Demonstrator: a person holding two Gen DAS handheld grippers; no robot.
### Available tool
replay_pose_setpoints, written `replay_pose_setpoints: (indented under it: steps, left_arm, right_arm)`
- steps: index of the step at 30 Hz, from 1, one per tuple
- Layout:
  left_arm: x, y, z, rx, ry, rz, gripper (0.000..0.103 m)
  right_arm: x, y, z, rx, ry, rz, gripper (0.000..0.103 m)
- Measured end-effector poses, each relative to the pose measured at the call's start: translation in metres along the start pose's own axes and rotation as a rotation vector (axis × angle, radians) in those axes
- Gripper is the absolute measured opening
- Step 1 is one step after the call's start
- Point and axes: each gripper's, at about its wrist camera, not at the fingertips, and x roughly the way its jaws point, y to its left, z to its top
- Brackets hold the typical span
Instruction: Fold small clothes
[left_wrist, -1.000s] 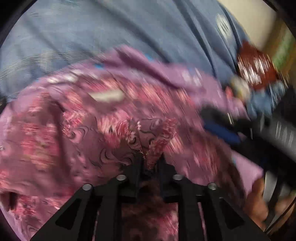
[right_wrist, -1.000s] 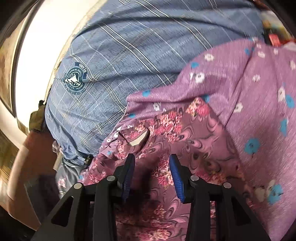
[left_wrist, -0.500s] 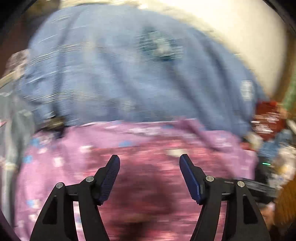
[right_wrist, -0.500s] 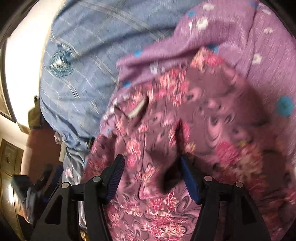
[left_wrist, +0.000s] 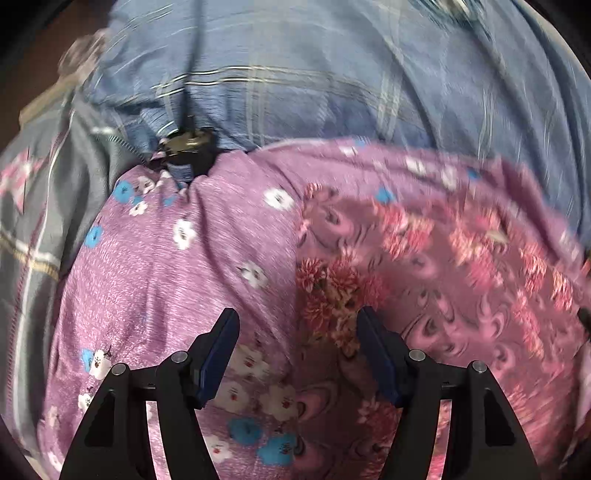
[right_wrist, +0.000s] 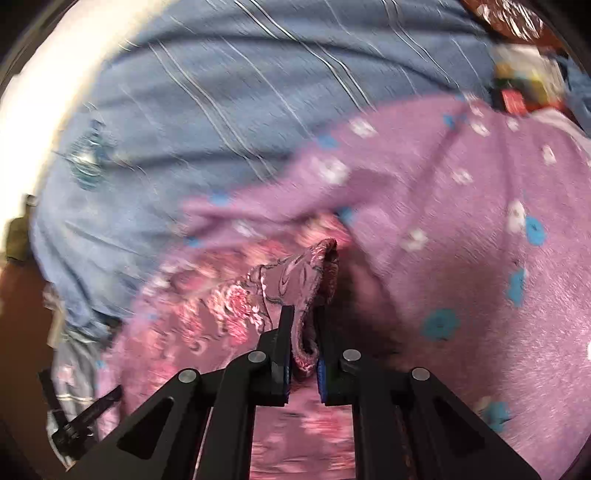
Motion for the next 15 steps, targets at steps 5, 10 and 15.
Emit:
replay_pose_setpoints:
  steps: [5,10,15]
  left_arm:
    - [-0.002,-0.011,-0.002,0.05,0.005,0.041,0.065]
    - [-0.028,-0.012,-0.003,0.027,-0.072,-0.075,0.066]
    - [-0.002,-0.041,-0.015,0.186,0.008,0.014,0.069]
  right_arm:
    - [0.0,-0.02,0.008,0.13,0.042,0.026,0.036]
    - [-0.027,-0.002,0.008,0.049,-0.124,0.076,0.053]
    - [0.027,0.008,-0.004,-0.036,0.114,-0.018,0.019]
